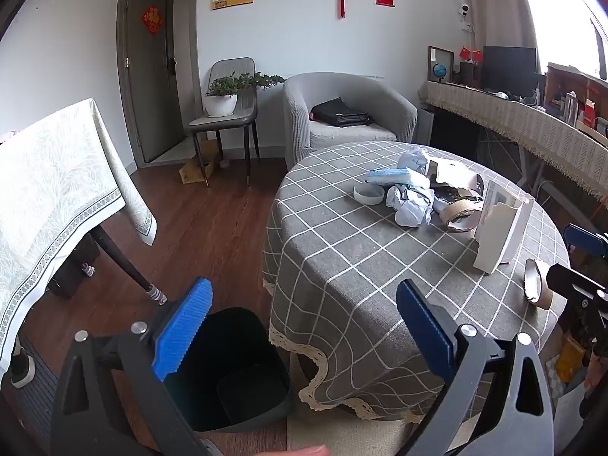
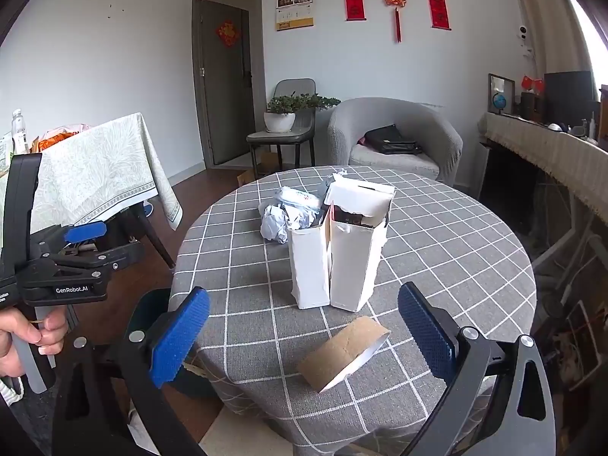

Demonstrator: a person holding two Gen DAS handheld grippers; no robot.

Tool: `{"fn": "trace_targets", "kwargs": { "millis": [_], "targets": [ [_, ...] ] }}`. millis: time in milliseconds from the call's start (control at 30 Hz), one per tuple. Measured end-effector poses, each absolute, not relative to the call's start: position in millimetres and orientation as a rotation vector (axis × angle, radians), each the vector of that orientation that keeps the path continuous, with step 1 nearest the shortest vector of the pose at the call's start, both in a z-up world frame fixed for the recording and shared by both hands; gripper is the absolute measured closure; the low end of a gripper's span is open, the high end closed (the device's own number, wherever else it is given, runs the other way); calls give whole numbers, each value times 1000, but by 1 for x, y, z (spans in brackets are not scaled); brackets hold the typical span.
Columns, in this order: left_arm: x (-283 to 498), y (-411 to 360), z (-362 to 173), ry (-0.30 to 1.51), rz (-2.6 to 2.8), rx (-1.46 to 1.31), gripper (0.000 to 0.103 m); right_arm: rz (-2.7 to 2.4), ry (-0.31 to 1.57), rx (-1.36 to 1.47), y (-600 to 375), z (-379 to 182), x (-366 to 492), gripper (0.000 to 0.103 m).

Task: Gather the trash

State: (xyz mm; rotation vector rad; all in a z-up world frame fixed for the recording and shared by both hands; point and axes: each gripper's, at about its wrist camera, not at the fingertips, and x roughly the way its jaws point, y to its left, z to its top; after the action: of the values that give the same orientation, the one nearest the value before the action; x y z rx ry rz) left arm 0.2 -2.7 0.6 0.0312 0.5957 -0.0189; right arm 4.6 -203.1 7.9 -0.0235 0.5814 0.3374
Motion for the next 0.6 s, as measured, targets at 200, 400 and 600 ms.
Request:
{"fn": "trace_targets", "kwargs": {
  "millis": [200,400,600],
  "targets": [
    [0,1,3,596,-21,30,4,337,589,-27,-203,8,6,3],
    [1,2,2,600,-22,23,4,339,591,-28,-203,8,7,3],
    [1,2,2,600,-21,24,4,338,591,-25,-204,10,9,3]
  ]
}}
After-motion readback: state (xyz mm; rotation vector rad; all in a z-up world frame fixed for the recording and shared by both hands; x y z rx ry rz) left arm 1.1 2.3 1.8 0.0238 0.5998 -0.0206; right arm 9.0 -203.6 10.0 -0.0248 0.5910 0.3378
